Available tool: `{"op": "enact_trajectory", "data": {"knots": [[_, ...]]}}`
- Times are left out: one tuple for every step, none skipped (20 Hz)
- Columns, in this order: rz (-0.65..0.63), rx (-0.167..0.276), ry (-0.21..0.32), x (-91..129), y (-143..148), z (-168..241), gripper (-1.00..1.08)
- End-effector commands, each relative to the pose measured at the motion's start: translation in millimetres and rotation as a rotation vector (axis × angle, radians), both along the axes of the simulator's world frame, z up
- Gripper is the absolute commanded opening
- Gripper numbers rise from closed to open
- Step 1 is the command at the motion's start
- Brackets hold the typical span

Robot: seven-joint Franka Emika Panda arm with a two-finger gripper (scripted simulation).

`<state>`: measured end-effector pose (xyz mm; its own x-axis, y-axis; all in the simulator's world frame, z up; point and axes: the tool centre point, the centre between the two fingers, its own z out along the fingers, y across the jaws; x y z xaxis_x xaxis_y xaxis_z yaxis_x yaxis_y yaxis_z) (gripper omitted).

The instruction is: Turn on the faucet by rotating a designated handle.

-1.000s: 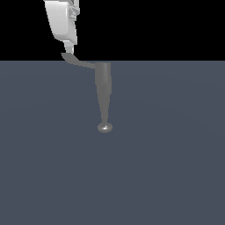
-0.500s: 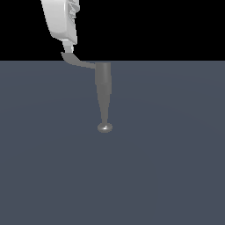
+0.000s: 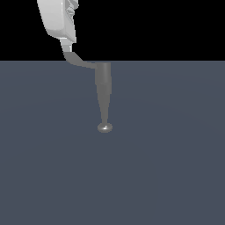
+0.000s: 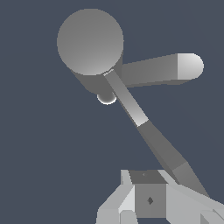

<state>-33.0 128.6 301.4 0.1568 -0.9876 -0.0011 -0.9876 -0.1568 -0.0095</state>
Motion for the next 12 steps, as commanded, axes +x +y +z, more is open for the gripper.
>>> {"op": "enact_trajectory", "data": {"knots": [[-0.002, 0.0, 0.001, -4, -6, 0, -1.0], [-0.002, -0.001, 0.001, -6, -10, 0, -1.0], [-0.002, -0.001, 0.001, -9, -13, 0, -1.0], [-0.002, -0.001, 0.002, -11, -16, -1, -1.0], [-0.002, -0.001, 0.002, -14, -19, 0, -1.0], [-0.002, -0.001, 0.003, -16, -22, -1, -1.0], [-0.002, -0.001, 0.003, -19, -25, -1, -1.0], [-0.002, -0.001, 0.004, -21, -28, -1, -1.0], [-0.002, -0.001, 0.004, -24, -32, -1, -1.0], [-0.002, -0.001, 0.004, -26, -35, -1, -1.0], [-0.002, -0.001, 0.004, -29, -38, -1, -1.0], [-0.002, -0.001, 0.005, -31, -41, -2, -1.0]]}}
